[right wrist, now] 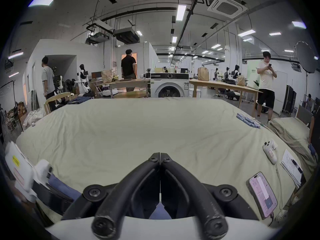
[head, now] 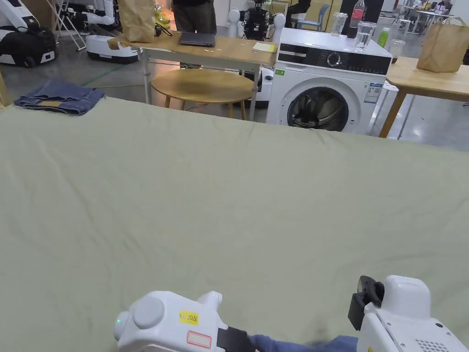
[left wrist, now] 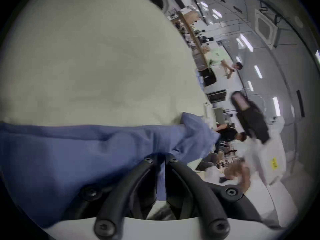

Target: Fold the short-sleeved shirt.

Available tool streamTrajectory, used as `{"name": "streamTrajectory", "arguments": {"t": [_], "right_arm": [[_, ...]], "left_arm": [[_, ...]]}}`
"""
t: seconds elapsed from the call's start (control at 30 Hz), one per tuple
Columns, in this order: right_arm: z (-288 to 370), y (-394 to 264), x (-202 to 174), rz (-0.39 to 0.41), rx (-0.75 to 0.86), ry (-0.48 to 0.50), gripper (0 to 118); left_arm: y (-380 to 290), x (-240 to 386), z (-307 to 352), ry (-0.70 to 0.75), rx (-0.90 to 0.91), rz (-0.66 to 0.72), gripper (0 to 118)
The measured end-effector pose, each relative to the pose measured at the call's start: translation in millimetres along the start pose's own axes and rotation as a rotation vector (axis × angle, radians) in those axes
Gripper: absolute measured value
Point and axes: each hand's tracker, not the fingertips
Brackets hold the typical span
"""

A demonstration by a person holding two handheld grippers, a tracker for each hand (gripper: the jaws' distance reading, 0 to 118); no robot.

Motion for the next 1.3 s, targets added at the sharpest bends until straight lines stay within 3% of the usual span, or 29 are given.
{"name": "streamTrajectory", "arguments": {"t": [0.1, 0.23, 0.33, 0.37, 0.43, 0.5, 0.6, 0.77, 1.0, 1.13, 1.27, 1.3], "right_arm": [[-1, -1, 5, -0.005, -0.007, -0.012, 0], [-3, 0, 7, -0.007, -0.009, -0.023, 0], [-3, 3, 5, -0.012, -0.012, -0.016, 0], [-3, 5, 5, -0.01, -0.01, -0.015, 0], [0, 8, 2, -0.006, 0.004, -0.008, 0], [1, 12, 1, -0.002, 0.018, -0.001, 0], [4, 17, -4, 0.011, 0.048, 0.008, 0], [7, 20, -10, 0.024, 0.093, 0.015, 0], [5, 18, -15, 0.023, 0.081, 0.024, 0], [6, 15, -14, 0.022, 0.065, 0.018, 0], [6, 13, -12, 0.027, 0.053, 0.013, 0], [6, 13, -12, 0.027, 0.05, 0.011, 0]], "left_arm": [[-1, -15, -5, -0.109, 0.02, 0.089, 0], [-3, 0, 0, -0.01, 0.007, -0.027, 0], [2, 15, 14, 0.02, -0.014, -0.027, 1], [3, 20, 25, 0.028, -0.011, -0.033, 7], [6, 25, 54, 0.017, 0.04, -0.067, 33], [9, 25, 89, -0.013, 0.101, -0.094, 45], [10, 13, 134, 0.05, 0.174, -0.11, 54], [2, -34, 176, 0.2, 0.221, -0.104, 55], [-16, -110, 148, -0.021, 0.139, 0.118, 55], [-20, -122, 129, -0.224, 0.219, 0.191, 55], [-15, -115, 108, -0.245, 0.189, 0.15, 55], [-13, -110, 106, -0.218, 0.178, 0.125, 50]]}}
